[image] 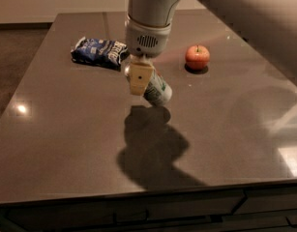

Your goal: Knock 7up can over

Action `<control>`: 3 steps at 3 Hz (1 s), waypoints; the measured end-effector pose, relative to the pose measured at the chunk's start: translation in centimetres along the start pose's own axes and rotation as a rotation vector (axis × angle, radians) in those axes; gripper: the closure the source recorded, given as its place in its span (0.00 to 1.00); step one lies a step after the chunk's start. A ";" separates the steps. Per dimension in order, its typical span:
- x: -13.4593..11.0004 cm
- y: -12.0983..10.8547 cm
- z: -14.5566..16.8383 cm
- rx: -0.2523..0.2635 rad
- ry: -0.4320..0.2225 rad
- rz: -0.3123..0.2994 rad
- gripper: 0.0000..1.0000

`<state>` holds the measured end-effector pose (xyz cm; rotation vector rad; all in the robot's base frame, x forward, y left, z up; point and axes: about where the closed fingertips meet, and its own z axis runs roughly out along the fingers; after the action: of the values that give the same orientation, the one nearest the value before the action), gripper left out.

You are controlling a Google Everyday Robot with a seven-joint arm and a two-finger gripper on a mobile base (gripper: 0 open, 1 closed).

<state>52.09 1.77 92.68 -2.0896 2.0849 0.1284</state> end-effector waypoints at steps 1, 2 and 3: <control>1.8 -1.4 0.7 0.024 0.115 0.003 1.00; 3.4 -2.8 1.8 0.026 0.193 0.012 0.85; 4.7 -4.0 3.5 0.018 0.259 0.024 0.54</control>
Offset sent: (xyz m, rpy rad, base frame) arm 0.0341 -0.0600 -0.0397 -0.3431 0.0471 -0.0505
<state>56.33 -2.22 88.66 -2.1708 2.2435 -0.1658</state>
